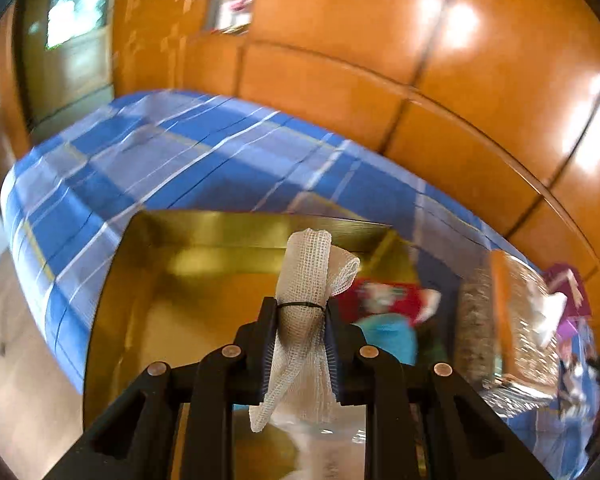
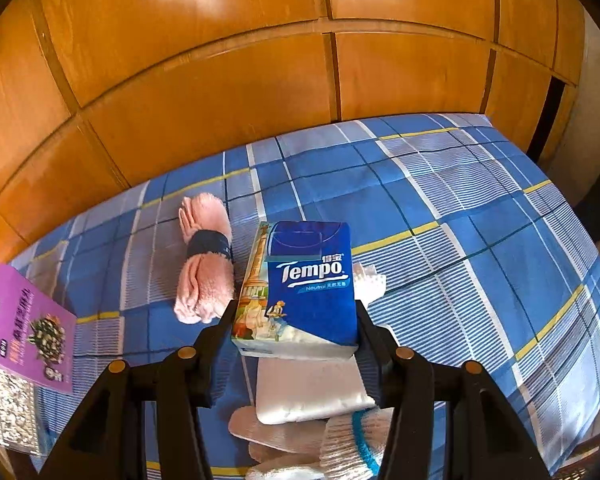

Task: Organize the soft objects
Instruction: 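Drop the beige bundle into the gold tray with the left tool while the right holds the Tempo pack, then carry the Tempo pack into the gold tray and open the right tool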

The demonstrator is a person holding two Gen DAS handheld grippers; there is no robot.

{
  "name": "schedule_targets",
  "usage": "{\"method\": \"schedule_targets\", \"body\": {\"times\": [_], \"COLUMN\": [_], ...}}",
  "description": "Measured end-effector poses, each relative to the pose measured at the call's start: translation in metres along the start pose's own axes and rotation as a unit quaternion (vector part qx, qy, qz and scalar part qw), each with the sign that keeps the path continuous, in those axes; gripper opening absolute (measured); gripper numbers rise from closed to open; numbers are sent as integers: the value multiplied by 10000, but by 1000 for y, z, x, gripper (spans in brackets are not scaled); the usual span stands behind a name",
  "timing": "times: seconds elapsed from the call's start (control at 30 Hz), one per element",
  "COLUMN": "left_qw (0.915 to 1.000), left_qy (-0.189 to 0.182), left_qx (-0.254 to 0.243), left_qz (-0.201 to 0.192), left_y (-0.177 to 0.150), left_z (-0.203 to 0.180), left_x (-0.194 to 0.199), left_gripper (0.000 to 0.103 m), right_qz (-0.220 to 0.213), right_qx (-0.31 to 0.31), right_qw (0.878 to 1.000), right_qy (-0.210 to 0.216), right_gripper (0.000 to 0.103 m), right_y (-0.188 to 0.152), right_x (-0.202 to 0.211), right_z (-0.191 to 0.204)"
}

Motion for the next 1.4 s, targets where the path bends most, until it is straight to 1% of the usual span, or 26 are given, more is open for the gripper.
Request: {"method": "schedule_targets", "body": {"times": [0.07, 0.13, 0.23, 0.27, 0.3, 0.33, 0.37, 0.4, 0.57, 0.63, 0.7, 0.8, 0.9, 1.0, 1.1, 1.2, 1.27, 1.3, 1.33, 1.4], "left_qw": [9999, 9997, 9997, 9998, 9998, 9998, 9999, 9999, 9994, 9991, 9987, 9975, 9961, 9934, 9911, 9873, 9841, 9827, 9814, 9811], "left_qy": [107, 86, 70, -8, -1, 77, 101, 77, 110, 138, 112, 58, 34, 305, 384, 553, 705, 755, 794, 831], "left_qx": [102, 187, 179, 134, 54, 9, -25, -63, -306, -399, -501, -695, -821, -982, -1053, -1179, -1274, -1312, -1355, -1358], "left_qz": [20, 93, 140, 145, 167, 156, 123, 85, 121, 41, -25, -152, -305, -503, -714, -915, -1023, -1065, -1100, -1096], "left_y": [2, 6, 12, 13, 13, 13, 13, 13, -5, -14, -23, -33, -40, -40, -39, -36, -36, -37, -38, -39], "left_z": [15, 21, 23, 21, 19, 19, 19, 17, 13, 10, 4, -6, -16, -22, -26, -27, -27, -26, -25, -21], "left_x": [-6, -16, -28, -30, -32, -34, -32, -30, -17, -8, 2, 13, 25, 36, 47, 56, 61, 62, 64, 66], "left_gripper": [23, 24, 34, 44, 57, 64, 77, 84, 90, 93, 99, 103, 103, 103, 103, 103, 103, 103, 103, 103], "right_qz": [3, 24, 64, 77, 97, 114, 116, 109, 132, 111, 57, -41, -200, -377, -563, -735, -796, -803, -799, -759], "right_qx": [56, 108, 230, 260, 287, 309, 327, 344, 376, 358, 389, 527, 723, 931, 1175, 1498, 1778, 1878, 2037, 2293], "right_qw": [10000, 9999, 9994, 9993, 9991, 9990, 9988, 9987, 9985, 9988, 9990, 9986, 9970, 9940, 9883, 9777, 9666, 9623, 9552, 9428], "right_qy": [-46, -113, -243, -271, -289, -306, -332, -353, -368, -303, -220, -43, 171, 428, 788, 1274, 1666, 1797, 1992, 2299], "right_gripper": [52, 52, 52, 52, 52, 52, 52, 52, 52, 52, 52, 52, 52, 52, 52, 52, 52, 52, 52, 52], "right_y": [-1, -2, -5, -5, -6, -7, -8, -8, -6, 0, 7, 23, 41, 55, 63, 60, 48, 43, 34, 16], "right_x": [-1, -2, -5, -5, -6, -6, -6, -5, -2, 1, 5, 13, 25, 40, 60, 86, 104, 110, 119, 132], "right_z": [1, 2, 5, 6, 7, 8, 9, 10, 20, 28, 40, 67, 101, 140, 186, 237, 276, 289, 308, 339]}}
Point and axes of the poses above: each gripper's, at about its wrist camera, not at the fingertips, and x roughly against the way its jaws point, z to its left, y to its top, the point moved 6 cm from there along -x, roughly the way its jaws point, and after that the axes turned 6 degrees about -z, right-handed, at the moved point
